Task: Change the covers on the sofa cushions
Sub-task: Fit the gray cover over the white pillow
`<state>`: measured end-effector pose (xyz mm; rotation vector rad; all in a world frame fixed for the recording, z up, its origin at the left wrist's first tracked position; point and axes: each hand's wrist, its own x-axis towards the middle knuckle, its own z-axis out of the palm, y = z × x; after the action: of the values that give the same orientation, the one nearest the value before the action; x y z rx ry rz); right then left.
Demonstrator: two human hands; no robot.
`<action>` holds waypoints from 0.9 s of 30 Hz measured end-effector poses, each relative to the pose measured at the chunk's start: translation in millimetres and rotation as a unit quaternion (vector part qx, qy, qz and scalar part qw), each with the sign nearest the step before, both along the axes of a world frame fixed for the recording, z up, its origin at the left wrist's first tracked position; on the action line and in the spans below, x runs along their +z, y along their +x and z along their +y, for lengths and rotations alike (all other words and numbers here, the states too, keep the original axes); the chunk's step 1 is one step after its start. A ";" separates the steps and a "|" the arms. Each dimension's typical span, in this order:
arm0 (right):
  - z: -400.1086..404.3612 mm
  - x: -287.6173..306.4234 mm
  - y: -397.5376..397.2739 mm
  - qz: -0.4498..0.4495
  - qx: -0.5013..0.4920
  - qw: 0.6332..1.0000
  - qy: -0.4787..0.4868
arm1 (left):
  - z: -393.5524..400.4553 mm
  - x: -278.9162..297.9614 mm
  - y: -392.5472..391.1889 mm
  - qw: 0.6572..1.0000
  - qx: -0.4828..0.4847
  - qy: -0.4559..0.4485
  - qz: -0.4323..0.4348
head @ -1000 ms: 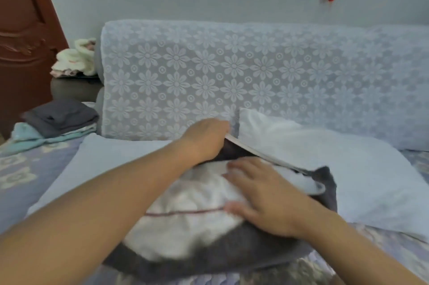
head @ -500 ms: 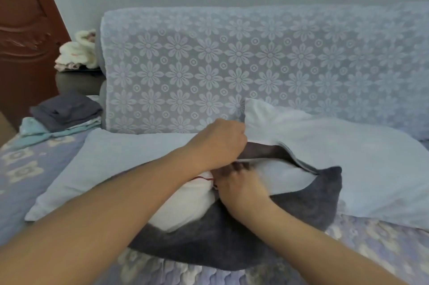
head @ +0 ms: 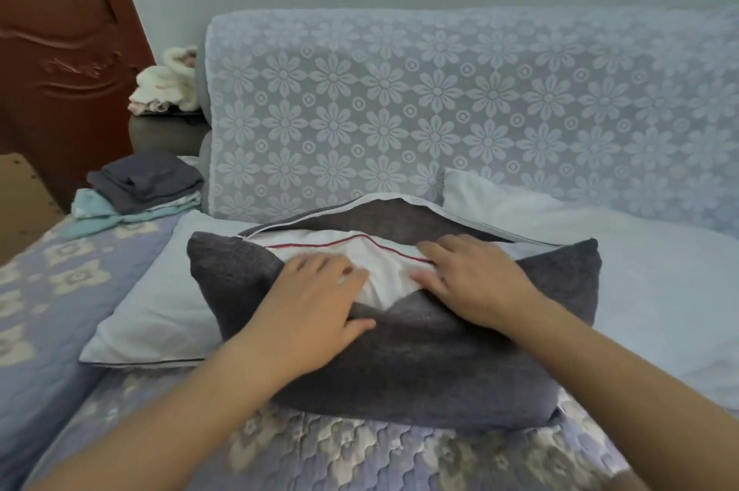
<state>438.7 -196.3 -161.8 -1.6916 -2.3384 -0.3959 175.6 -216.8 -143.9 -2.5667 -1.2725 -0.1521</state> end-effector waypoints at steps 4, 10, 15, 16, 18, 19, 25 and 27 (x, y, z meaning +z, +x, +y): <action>-30.9 36.0 71.6 0.036 0.015 0.999 0.015 | 17.9 19.0 -28.3 0.996 -0.014 -0.085 0.038; -38.6 30.1 106.8 0.153 -0.134 0.977 0.054 | 33.1 54.7 -16.7 0.995 0.029 -0.096 -0.025; -42.9 28.8 93.6 0.413 -0.232 0.863 0.175 | 33.6 57.3 -21.2 0.989 0.016 0.092 -0.113; -40.6 27.4 95.8 0.432 -0.242 0.853 0.165 | 37.5 50.8 -28.6 0.988 0.002 0.108 -0.113; -36.2 19.8 106.9 0.413 -0.232 0.872 0.123 | 50.2 37.9 -48.5 0.993 -0.007 0.087 -0.083; -34.8 16.3 114.5 0.408 -0.220 0.880 0.099 | 55.5 35.5 -57.5 0.996 0.012 0.035 -0.081; -49.7 16.1 136.4 0.500 -0.188 0.842 -0.075 | 60.7 42.7 -61.9 0.986 0.078 -0.126 -0.081; -51.5 14.7 136.7 0.506 -0.191 0.838 -0.073 | 61.4 36.6 -56.7 0.984 0.104 -0.091 -0.109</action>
<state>575.4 -247.8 -147.1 -1.7762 -1.2735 0.5357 118.9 -155.4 -107.3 -2.6011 -1.6981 -0.2946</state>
